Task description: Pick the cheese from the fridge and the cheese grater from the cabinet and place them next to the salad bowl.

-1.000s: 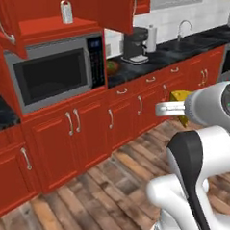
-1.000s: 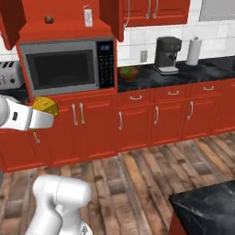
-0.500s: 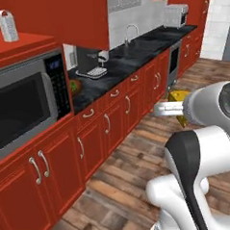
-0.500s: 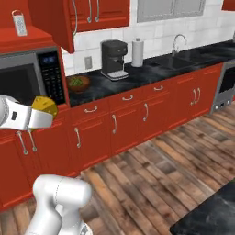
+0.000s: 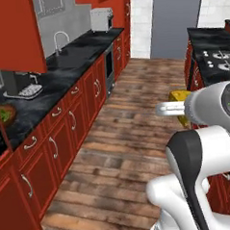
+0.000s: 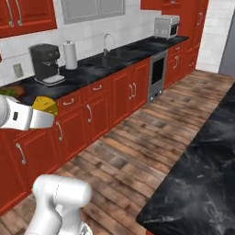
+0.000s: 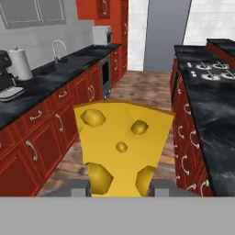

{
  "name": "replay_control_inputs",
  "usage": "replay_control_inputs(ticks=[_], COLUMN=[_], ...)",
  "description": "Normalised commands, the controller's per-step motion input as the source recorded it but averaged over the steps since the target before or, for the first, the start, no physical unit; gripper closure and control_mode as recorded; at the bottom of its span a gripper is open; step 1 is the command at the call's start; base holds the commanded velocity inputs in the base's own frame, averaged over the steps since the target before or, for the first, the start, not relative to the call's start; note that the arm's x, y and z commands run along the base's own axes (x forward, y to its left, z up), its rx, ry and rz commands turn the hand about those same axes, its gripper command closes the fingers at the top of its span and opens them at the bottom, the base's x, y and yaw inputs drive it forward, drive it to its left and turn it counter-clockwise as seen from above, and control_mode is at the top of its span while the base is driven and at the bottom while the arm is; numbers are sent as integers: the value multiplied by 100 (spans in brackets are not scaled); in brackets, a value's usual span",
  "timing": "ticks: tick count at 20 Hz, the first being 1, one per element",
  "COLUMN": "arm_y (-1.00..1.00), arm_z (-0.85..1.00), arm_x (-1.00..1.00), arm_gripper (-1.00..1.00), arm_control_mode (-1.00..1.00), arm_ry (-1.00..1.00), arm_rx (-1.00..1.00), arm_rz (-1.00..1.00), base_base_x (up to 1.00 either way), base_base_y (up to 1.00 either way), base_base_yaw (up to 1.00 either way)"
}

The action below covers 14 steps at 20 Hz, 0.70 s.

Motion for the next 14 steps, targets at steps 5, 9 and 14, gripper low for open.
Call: replay_control_inputs(ticks=[5,9,14], arm_y=[0,0,0], arm_z=[0,0,0], arm_x=[0,0,0], arm_gripper=[100,100,100], arm_control_mode=[100,100,100], arm_ry=[0,0,0], arm_rx=[0,0,0], arm_rz=[0,0,0], base_base_x=[50,41,47], base_base_y=[11,34,52], base_base_yaw=[-51,-44,-40])
